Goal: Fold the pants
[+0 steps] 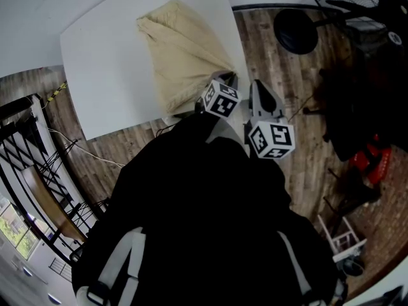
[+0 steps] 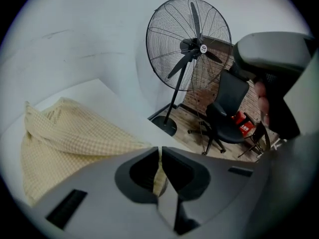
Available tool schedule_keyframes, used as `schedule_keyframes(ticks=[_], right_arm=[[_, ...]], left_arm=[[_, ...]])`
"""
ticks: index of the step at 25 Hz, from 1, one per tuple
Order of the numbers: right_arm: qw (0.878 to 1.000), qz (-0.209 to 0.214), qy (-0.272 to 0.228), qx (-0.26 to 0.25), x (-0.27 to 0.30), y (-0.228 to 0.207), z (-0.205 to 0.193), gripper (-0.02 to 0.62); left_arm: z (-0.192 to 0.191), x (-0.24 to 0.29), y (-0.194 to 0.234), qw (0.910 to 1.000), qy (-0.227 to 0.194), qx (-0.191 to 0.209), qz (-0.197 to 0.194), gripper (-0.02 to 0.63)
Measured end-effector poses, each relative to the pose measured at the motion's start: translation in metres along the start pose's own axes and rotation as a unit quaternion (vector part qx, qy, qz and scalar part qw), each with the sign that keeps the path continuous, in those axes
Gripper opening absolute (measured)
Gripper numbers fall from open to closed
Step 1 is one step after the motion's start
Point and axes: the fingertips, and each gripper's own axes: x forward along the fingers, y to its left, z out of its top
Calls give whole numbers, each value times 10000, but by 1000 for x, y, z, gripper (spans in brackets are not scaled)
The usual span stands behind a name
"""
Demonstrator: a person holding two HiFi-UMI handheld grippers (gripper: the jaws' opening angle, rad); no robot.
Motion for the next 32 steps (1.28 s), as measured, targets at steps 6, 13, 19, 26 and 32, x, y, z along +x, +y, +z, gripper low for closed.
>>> schedule_keyframes(ticks=[6, 13, 19, 26, 32], right_arm=[[10000, -15, -21, -14, -3, 0, 0, 5], [10000, 54, -34, -51, -3, 7, 3, 5], [9999, 134, -41, -78, 2, 19, 4, 5], [9992, 238, -84, -295, 8, 36, 14, 5], [9983, 365, -36, -452, 19, 53, 23, 5]], left_arm=[[-4, 6, -11, 9993, 75, -156, -332, 70], [1, -13, -16, 9983, -181, -233, -495, 112], [5, -43, -1, 9978, -422, -353, -379, 112], [-1, -81, 20, 9956, -723, -547, -245, 112], [-13, -117, 42, 9929, -952, -706, -90, 112]])
